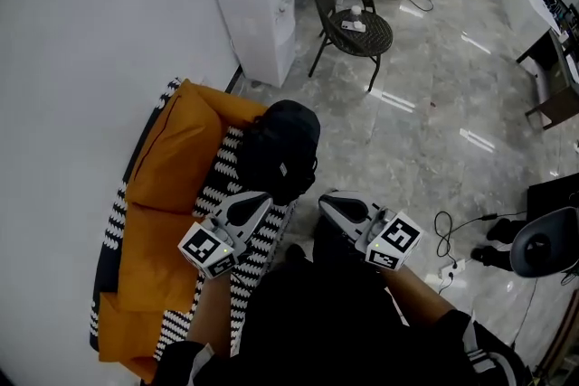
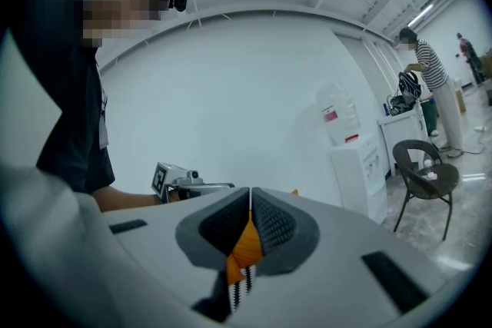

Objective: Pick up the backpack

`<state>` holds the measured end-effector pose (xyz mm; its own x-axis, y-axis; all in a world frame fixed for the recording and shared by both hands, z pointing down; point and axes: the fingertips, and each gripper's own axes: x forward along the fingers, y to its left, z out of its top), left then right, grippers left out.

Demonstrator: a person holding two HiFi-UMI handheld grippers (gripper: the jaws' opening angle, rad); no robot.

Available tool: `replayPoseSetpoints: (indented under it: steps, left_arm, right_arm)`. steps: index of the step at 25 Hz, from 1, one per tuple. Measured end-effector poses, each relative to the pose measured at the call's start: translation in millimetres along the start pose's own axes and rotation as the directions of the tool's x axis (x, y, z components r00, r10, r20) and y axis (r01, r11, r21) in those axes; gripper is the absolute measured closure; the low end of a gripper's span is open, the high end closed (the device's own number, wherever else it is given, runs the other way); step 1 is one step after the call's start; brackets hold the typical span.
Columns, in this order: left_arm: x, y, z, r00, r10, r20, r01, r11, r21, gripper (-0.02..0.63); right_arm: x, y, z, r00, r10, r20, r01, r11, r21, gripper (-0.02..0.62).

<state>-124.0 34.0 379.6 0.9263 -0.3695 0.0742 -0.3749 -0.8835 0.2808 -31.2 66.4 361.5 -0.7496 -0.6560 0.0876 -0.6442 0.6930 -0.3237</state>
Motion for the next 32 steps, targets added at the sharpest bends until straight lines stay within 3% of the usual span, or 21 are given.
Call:
replayPoseSetpoints:
  steps: [15, 20, 32]
  left_arm:
    - [71.8, 78.3, 9.6, 0.994, 0.073, -0.085, -0.069, 0.997, 0.043, 0.581]
    - [96.7, 97.7, 28.6, 0.989, 0.118, -0.092, -0.112, 0.992, 0.062, 0.581]
    - [134.3, 144.2, 43.2, 0.965, 0.219, -0.147, -0.209, 0.974, 0.082, 0.581]
  right_arm:
    - [37.3, -111.2, 21.2, 1.000, 0.024, -0.001, -0.024, 0.999, 0.045, 0.566]
    - [43.7, -140.9, 32.1, 0.997, 0.072, -0.016, -0.071, 0.995, 0.068, 0.565]
    - [55.3, -215.2, 34.3, 0.991, 0.127, -0.037, -0.121, 0.984, 0.132, 0.565]
